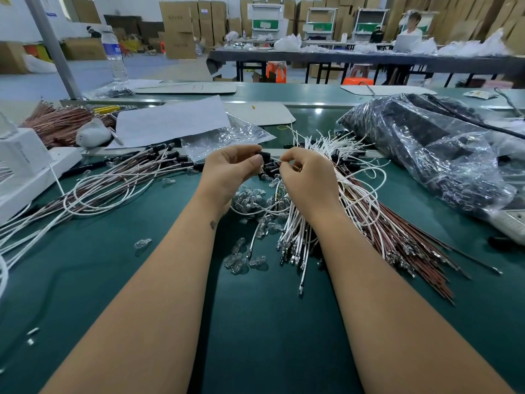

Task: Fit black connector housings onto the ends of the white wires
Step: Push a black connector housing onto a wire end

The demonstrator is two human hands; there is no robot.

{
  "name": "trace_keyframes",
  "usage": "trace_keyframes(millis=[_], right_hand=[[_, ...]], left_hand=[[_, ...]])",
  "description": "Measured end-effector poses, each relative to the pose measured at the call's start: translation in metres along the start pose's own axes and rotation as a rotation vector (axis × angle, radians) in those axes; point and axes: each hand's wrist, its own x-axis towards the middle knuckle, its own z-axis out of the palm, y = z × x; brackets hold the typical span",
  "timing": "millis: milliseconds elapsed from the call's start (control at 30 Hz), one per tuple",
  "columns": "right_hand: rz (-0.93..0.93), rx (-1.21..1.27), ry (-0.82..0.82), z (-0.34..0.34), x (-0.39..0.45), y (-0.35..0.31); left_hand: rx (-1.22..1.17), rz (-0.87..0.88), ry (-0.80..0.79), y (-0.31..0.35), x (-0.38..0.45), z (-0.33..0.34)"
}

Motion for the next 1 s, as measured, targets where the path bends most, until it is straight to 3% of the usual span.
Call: trace_keyframes(millis=[267,600,833,933,1000], right_hand=[[-0.036,-0.017,-0.010,0.0020,0.0014,0.0003],[-0.097,0.065,-0.038,0.0029,-0.0003,-0.0024],[-0.146,-0.005,-0.028,0.0019,0.0020,-0.0031],[-0.172,-0.156,0.010,0.0026,0.0023,-0.0029],[-0.154,-0.326,0.125,0.0002,0.0042,0.0001]], left_hand=[[0.041,-0.027,-0.075,-0.0019,-0.0014,0.0057],[0.188,0.050,-0.059,-0.0011,-0.0051,0.0059],[0.233,0.128,-0.025,-0.0007,-0.0035,0.0076],[0.475,0.230,0.104,-0.0005,-0.0023,0.0085],[0.656,0.285,0.328,0.0020,0.0011,0.0005]])
